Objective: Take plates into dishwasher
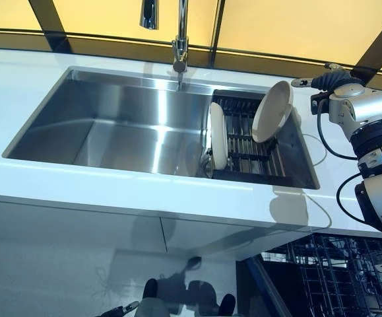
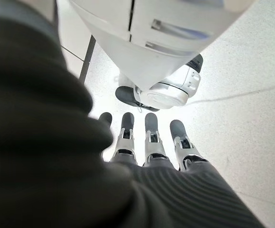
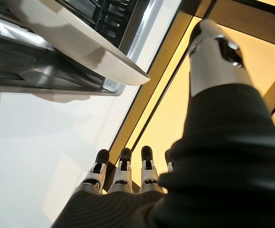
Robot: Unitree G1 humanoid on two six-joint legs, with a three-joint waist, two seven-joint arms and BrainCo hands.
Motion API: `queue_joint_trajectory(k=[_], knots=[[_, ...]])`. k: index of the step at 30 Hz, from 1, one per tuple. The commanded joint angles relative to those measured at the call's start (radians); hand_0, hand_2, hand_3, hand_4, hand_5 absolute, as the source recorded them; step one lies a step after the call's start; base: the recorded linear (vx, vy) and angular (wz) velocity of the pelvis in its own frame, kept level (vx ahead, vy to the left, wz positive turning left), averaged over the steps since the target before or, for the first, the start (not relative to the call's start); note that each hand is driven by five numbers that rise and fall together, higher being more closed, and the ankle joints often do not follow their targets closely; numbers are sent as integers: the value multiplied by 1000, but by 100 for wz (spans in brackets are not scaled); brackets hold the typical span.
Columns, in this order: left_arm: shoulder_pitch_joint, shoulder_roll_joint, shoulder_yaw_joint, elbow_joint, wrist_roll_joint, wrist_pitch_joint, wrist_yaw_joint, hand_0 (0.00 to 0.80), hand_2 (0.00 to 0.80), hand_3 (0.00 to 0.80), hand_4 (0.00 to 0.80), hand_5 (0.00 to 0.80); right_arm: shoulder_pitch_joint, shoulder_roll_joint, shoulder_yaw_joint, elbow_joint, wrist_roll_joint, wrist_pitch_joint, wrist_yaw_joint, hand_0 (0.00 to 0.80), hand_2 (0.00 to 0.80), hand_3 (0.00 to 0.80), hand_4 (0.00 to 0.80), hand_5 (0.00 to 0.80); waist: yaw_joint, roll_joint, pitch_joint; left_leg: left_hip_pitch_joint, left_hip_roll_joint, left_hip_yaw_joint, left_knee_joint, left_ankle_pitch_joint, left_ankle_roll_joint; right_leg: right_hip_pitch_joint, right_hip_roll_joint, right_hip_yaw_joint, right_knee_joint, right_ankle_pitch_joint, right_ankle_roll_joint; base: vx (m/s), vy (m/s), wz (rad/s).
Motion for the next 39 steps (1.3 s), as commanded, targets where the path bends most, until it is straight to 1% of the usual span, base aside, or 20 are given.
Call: queue_joint_trajectory(k=[1, 15, 31, 39], knots=[[-41, 21, -67, 16, -10, -5, -16, 0, 0, 0, 0, 0, -168, -66, 106, -5, 17, -35, -33, 0, 0, 0, 0, 0, 23, -35, 36, -50, -44, -18, -14, 31, 41, 9, -34, 14, -2, 27, 32, 0, 0, 0], [-40, 26, -77, 6, -24, -13, -27, 0, 0, 0, 0, 0, -200, -59, 126, 0, 30, -35, -38, 0, 0, 0, 0, 0, 26, -31, 62, -66, -44, -25, -14, 34, 39, -6, -32, 14, -2, 26, 28, 0, 0, 0], [-41, 21, -77, 1, -34, -20, -27, 0, 0, 0, 0, 0, -205, -42, 134, 8, 20, -10, -30, 0, 0, 0, 0, 0, 29, -25, 88, -78, -43, -25, -14, 38, 37, -17, -34, 14, -2, 29, 25, 0, 0, 0], [-49, 17, -87, -8, -51, -24, -26, 0, 0, 0, 0, 0, -205, -30, 140, 14, 24, 6, -30, 0, 0, 0, 0, 0, 27, -15, 114, -96, -46, -28, -14, 46, 39, -35, -35, 17, -2, 35, 23, 0, 0, 0]])
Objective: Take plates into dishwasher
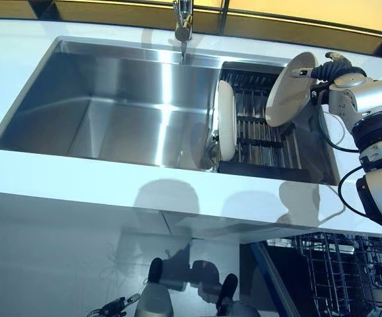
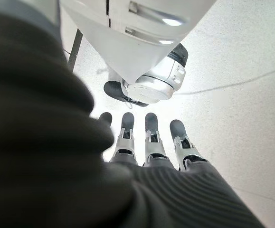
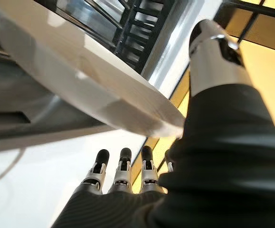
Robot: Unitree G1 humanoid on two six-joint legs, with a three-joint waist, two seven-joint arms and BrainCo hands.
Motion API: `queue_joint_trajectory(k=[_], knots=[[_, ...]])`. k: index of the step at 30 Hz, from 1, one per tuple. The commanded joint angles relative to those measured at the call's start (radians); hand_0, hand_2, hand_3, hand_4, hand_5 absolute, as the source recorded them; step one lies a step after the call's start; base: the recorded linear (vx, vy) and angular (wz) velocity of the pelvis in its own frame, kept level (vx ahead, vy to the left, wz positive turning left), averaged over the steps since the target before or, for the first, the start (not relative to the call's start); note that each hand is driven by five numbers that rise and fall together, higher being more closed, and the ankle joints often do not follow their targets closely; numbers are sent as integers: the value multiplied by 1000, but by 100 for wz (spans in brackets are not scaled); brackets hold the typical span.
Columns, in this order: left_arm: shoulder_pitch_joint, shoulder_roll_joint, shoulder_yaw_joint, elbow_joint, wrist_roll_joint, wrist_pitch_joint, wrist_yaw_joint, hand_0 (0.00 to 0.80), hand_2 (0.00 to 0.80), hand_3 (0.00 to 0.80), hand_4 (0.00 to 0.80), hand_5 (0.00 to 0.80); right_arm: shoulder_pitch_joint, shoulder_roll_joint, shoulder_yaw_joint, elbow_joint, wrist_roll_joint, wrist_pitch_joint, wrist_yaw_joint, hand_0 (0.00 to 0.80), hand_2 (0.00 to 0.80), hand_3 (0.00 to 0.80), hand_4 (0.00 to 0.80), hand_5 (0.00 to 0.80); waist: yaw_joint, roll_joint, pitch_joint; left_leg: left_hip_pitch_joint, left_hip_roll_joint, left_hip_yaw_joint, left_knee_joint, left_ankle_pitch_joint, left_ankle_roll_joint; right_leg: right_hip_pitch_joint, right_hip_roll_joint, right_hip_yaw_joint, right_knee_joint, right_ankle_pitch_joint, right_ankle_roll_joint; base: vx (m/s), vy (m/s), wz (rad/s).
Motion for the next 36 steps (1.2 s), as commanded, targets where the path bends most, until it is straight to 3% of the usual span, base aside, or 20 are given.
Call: queue_joint_trajectory(k=[1, 17, 18, 19, 20, 28, 36], knots=[[-30, 9, -68, 11, -15, -4, -10, 0, 0, 0, 0, 0, -153, -31, 99, 14, 0, -8, -22, 0, 0, 0, 0, 0, 8, -31, 30, -50, -45, -18, -18, 46, 38, 5, -36, 22, -2, 35, 24, 0, 0, 0], [-39, 1, -77, 3, -48, -26, -23, 0, 0, 0, 0, 0, -155, -34, 90, 57, 18, 15, -15, 0, 0, 0, 0, 0, 10, -9, 70, -79, -47, -16, -18, 56, 38, -25, -39, 15, 0, 41, 22, 0, 0, 0], [-38, 0, -78, 3, -51, -28, -24, 0, 0, 0, 0, 0, -157, -33, 91, 60, 23, 15, -25, 333, 333, 333, 333, 333, 10, -7, 72, -80, -47, -16, -18, 58, 37, -27, -40, 14, 1, 43, 23, 0, 0, 0], [-37, -1, -77, 4, -52, -32, -26, 0, 0, 0, 0, 0, -158, -33, 90, 63, 22, 11, -29, 593, 593, 593, 593, 593, 10, -6, 72, -81, -47, -16, -18, 58, 37, -27, -40, 14, 1, 43, 23, 0, 0, 0], [-35, 0, -75, 4, -52, -36, -30, 0, 0, 0, 0, 0, -160, -31, 88, 67, 20, 12, -35, 800, 800, 800, 800, 800, 10, -4, 73, -81, -47, -16, -18, 58, 37, -28, -41, 14, 1, 43, 23, 0, 0, 0], [-26, 0, -77, -14, -49, -43, -23, 0, 0, 0, 0, 0, -173, -54, 85, 58, -7, -10, -136, 800, 800, 800, 800, 800, 11, -2, 69, -78, -50, -19, -18, 59, 37, -26, -39, 13, 1, 44, 26, 0, 0, 0], [-21, 2, -82, -24, -48, -39, -21, 0, 0, 0, 0, 0, -176, -69, 97, 45, -23, -17, -153, 800, 800, 800, 800, 800, 9, -3, 56, -66, -50, -19, -18, 55, 37, -14, -40, 15, -2, 43, 28, 0, 0, 0]])
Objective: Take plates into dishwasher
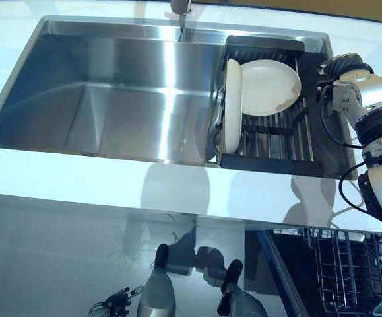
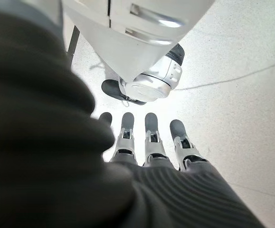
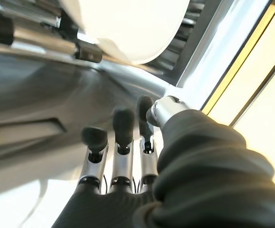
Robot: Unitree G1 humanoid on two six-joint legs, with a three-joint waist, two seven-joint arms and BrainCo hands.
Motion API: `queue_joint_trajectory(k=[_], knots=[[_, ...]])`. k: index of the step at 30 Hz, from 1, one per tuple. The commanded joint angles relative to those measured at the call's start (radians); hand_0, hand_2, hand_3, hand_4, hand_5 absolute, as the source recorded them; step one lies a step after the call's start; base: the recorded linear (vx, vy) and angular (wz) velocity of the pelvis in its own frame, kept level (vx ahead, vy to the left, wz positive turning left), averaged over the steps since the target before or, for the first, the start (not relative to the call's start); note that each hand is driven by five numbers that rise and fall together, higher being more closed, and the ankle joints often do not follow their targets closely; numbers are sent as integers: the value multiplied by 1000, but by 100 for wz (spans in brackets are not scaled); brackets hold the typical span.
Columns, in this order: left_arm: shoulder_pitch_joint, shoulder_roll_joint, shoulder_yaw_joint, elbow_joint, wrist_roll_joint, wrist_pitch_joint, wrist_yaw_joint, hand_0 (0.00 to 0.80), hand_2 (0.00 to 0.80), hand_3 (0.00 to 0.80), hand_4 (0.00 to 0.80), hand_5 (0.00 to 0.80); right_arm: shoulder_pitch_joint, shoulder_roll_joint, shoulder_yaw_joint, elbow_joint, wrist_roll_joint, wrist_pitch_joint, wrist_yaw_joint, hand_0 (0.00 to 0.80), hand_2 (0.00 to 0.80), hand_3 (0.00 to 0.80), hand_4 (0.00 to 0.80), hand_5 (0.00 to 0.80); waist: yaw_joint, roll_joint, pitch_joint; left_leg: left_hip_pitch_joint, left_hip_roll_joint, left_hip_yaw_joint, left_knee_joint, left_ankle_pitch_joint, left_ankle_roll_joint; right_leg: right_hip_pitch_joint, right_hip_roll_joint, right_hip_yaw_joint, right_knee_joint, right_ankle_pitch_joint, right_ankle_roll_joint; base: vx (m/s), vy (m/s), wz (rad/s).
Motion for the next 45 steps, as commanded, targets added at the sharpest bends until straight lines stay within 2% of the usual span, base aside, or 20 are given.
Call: queue_joint_trajectory(k=[1, 7, 21, 24, 29, 30, 33, 39, 45], knots=[[-2, 7, -64, -1, -29, -7, -6, 0, 0, 0, 0, 0, -141, -62, 98, 3, -39, -44, -35, 800, 800, 800, 800, 800, 9, -37, -3, -31, -48, -15, -30, 55, 36, 13, -39, 17, -2, 37, 30, 0, 0, 0], [2, 9, -65, -5, -24, 1, -6, 0, 0, 0, 0, 0, -140, -67, 98, -5, -35, -48, -9, 800, 800, 800, 800, 800, 9, -40, -13, -27, -47, -15, -30, 54, 36, 18, -38, 18, -2, 35, 30, 0, 0, 0], [8, 11, -57, -8, -14, -3, -10, 0, 0, 0, 0, 0, -110, -51, 121, -80, -129, -114, 142, 800, 800, 800, 800, 800, 9, -47, -22, -24, -43, -11, -30, 54, 34, 19, -35, 15, -2, 33, 29, 0, 0, 0], [9, 13, -55, -11, -12, -2, -11, 0, 0, 0, 0, 0, -100, -48, 133, -110, -175, -139, 179, 800, 800, 800, 800, 800, 9, -49, -23, -25, -43, -9, -30, 55, 34, 19, -35, 15, -2, 33, 29, 0, 0, 0], [12, 14, -54, -22, -12, 4, -7, 0, 0, 0, 0, 0, -103, -59, 172, -154, -301, -217, 214, 800, 800, 800, 800, 800, 9, -51, -27, -24, -42, -9, -30, 54, 34, 21, -33, 14, -2, 31, 29, 0, 0, 0], [13, 16, -52, -26, -12, 7, -7, 0, 0, 0, 0, 0, -109, -65, 188, -167, -344, -222, 222, 744, 744, 744, 744, 744, 9, -52, -29, -25, -42, -10, -30, 54, 34, 21, -33, 14, -2, 31, 30, 0, 0, 0], [23, 23, -47, -43, -6, 13, -7, 0, 0, 0, 0, 0, -125, -94, 243, -210, -448, -213, 227, 0, 0, 0, 0, 0, 11, -56, -34, -23, -43, -12, -30, 54, 35, 24, -32, 12, -2, 30, 32, 0, 0, 0], [35, 37, -46, -67, 6, 25, -10, 0, 0, 0, 0, 0, -147, -126, 309, -243, -556, -211, 261, 0, 0, 0, 0, 0, 16, -66, -43, -18, -42, -12, -30, 52, 37, 31, -32, 7, -2, 28, 36, 0, 0, 0], [35, 48, -48, -97, -1, 41, -9, 0, 0, 0, 0, 0, -162, -153, 410, -284, -800, -257, 340, 0, 0, 0, 0, 0, 23, -65, -36, -32, -41, -15, -30, 54, 40, 22, -32, 4, -2, 29, 41, -5, -1, 0]])
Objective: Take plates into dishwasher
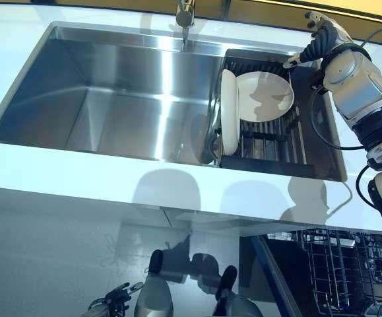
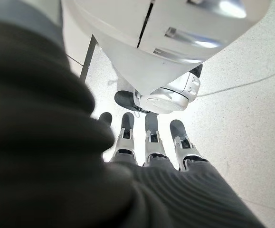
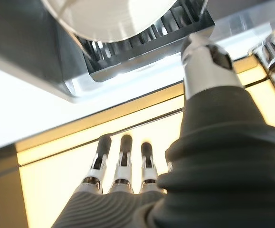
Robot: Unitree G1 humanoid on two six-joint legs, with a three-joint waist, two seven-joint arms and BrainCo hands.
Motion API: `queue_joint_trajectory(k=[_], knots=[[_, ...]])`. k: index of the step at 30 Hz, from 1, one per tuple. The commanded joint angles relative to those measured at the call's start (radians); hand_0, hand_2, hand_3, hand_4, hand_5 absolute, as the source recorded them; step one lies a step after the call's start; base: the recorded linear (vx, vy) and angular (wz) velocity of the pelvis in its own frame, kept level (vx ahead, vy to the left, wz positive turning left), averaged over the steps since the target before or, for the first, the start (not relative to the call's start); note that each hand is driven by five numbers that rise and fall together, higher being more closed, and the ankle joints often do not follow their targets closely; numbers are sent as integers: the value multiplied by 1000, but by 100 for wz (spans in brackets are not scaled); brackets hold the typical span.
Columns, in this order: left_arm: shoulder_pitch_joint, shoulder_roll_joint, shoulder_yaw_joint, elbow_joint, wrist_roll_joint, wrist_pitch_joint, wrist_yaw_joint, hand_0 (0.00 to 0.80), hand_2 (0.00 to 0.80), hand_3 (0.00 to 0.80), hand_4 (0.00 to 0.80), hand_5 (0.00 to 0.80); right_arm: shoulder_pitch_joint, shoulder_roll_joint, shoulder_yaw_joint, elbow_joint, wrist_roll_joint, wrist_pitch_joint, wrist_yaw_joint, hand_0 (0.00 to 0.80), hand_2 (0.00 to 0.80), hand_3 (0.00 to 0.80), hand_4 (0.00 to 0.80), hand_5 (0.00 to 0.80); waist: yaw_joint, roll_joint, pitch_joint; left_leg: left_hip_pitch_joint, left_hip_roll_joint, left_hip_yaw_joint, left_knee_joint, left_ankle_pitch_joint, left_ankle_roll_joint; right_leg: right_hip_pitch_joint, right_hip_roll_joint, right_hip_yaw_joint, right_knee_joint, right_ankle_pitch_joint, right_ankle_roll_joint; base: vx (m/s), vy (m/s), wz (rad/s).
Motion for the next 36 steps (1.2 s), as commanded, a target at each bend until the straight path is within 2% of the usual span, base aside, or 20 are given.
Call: queue_joint_trajectory(k=[1, 3, 10, 18, 31, 36], knots=[[16, 27, -50, -13, -2, 8, -10, 0, 0, 0, 0, 0, -146, -87, 138, -44, -165, -48, 32, 0, 0, 0, 0, 0, 22, -29, -13, -52, -41, -8, -36, 55, 40, -3, -32, 3, -2, 28, 42, 0, 0, 0], [22, 36, -47, -24, 2, 8, -18, 0, 0, 0, 0, 0, -153, -98, 191, -59, -249, -61, 58, 0, 0, 0, 0, 0, 26, -28, -8, -57, -43, -10, -36, 57, 43, -8, -32, 0, -2, 29, 43, 0, 0, 0], [21, 49, -47, -42, 1, 11, -29, 0, 0, 0, 0, 0, -156, -106, 255, -62, -290, -80, 127, 0, 0, 0, 0, 0, 31, -22, -1, -71, -47, -15, -36, 60, 46, -19, -33, -5, -2, 30, 46, -6, 1, 1], [29, 57, -40, -68, 13, 20, -36, 0, 0, 0, 0, 0, -124, -104, 265, -64, -364, -97, 248, 0, 0, 0, 0, 0, 34, -19, 2, -75, -47, -13, -36, 63, 46, -24, -35, -7, -2, 33, 46, 0, 0, 0], [31, 55, -38, -96, 15, 31, -35, 0, 0, 0, 0, 0, -87, -92, 254, -41, -444, -114, 344, 0, 0, 0, 0, 0, 39, -8, 14, -85, -47, -6, -36, 69, 45, -33, -36, -9, -2, 35, 44, 0, 0, 0], [29, 53, -36, -105, 16, 34, -35, 0, 0, 0, 0, 0, -74, -88, 245, -31, -456, -115, 348, 0, 0, 0, 0, 0, 41, -4, 18, -90, -48, -8, -36, 71, 45, -37, -37, -9, -2, 36, 44, 0, 0, 0]])
